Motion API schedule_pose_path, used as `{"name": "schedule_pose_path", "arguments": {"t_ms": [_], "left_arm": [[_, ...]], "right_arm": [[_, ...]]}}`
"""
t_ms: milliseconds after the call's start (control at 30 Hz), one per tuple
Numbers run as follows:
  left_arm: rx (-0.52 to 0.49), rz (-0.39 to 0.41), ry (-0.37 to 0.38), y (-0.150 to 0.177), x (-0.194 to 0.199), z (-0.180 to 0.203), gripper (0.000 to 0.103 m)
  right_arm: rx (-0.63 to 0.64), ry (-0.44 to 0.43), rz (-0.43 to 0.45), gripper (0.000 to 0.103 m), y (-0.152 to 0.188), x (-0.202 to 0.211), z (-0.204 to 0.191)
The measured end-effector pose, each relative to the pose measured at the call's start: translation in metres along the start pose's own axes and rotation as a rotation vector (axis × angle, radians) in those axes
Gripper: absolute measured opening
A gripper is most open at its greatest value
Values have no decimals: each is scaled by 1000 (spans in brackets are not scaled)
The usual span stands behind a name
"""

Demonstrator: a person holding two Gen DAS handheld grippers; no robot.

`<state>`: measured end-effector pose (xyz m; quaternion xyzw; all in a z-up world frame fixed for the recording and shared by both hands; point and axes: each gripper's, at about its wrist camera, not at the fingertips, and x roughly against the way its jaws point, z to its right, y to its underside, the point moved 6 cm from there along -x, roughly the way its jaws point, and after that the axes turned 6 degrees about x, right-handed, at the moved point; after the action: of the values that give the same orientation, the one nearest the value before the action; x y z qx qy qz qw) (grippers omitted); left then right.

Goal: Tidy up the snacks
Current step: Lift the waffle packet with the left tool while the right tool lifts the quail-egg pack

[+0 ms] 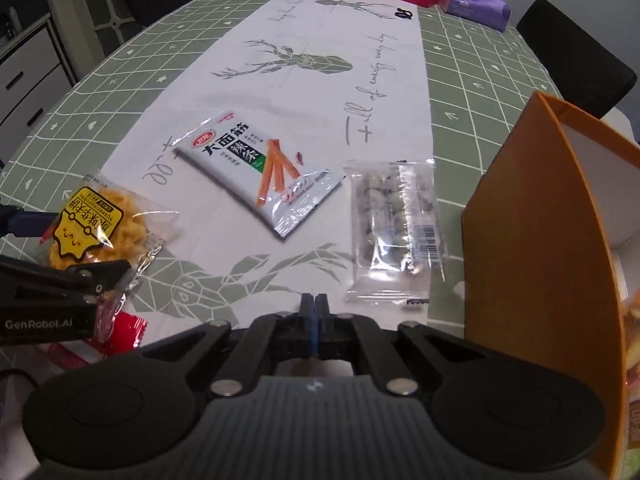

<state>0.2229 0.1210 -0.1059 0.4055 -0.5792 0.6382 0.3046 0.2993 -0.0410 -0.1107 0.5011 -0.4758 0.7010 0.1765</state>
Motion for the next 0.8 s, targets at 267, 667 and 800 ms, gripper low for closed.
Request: {"name": "schedule_pose_path", "arguments": {"t_ms": [267, 667, 800], "left_arm": [[0, 28, 8, 0, 0, -2, 90], [6, 58, 12, 3, 1, -6, 90], [7, 64, 15, 5, 2, -5, 90]], "right_arm": [[-65, 201, 138, 50, -10, 5, 17], [-136, 393, 234, 52, 2, -18, 13], [-161, 345, 266, 44, 10, -15, 17]]}}
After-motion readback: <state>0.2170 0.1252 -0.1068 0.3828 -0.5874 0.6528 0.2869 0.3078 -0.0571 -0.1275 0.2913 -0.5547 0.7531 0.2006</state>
